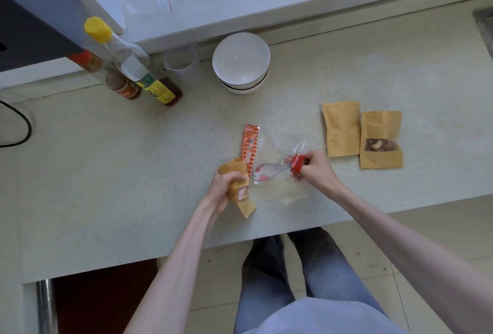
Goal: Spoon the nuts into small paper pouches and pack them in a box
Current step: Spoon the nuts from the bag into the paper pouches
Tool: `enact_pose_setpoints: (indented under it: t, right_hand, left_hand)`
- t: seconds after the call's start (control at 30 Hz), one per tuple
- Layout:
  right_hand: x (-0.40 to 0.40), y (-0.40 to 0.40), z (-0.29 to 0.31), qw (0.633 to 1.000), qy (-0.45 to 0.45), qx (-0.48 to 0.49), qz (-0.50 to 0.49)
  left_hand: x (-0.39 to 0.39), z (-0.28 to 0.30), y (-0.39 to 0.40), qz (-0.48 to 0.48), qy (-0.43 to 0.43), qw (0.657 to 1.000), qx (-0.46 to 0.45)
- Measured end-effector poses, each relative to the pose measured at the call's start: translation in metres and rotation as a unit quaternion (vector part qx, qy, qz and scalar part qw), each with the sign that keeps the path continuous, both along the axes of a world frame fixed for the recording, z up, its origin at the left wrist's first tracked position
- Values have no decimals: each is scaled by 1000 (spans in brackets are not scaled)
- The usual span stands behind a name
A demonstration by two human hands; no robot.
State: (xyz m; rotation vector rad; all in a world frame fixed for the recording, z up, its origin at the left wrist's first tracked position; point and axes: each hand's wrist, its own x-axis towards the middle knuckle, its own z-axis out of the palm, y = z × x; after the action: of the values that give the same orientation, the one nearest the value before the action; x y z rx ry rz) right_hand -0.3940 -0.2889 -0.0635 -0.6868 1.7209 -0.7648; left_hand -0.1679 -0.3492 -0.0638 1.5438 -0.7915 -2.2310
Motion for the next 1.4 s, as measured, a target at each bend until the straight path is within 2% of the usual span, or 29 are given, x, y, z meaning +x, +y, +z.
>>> enact_pose_setpoints:
  t: [0.17, 0.33, 0.47, 0.53, 0.7, 0.8, 0.9, 1.03, 1.23, 1.4]
  right_hand:
    - [-1, 2, -4, 1000, 16, -13, -20]
    - [1, 2, -4, 997, 31, -48, -59]
    - [1, -3, -3, 995, 50, -54, -71]
    - [2, -5, -2, 994, 61, -54, -72]
    - [7, -4, -2, 995, 59, -51, -66]
    - [4, 1, -4, 996, 39, -43, -71]
    - [-4, 5, -8, 997, 22, -25, -74]
    - [-9, 9, -8, 996, 28, -19, -84]
    - [-15, 7, -6, 994, 22, -25, -104]
    - [-23, 0, 4, 989, -10, -45, -142]
  left_hand:
    - [-3, -3, -1, -13, -39, 999, -33]
    - [2, 6, -12, -25, -43, 997, -57]
    - [4, 12, -22, -73, -164, 975, -135]
    - [9, 15, -25, -79, -192, 967, -148]
    - [17, 24, -27, -54, -184, 979, -69]
    - [12, 32, -31, -65, -179, 976, -106]
    - [6, 34, -35, -113, -222, 958, -145]
    - [6, 27, -33, -176, -267, 938, -136]
    - [2, 33, -28, -133, -273, 936, -178]
    - [2, 44, -21, -106, -225, 922, -297]
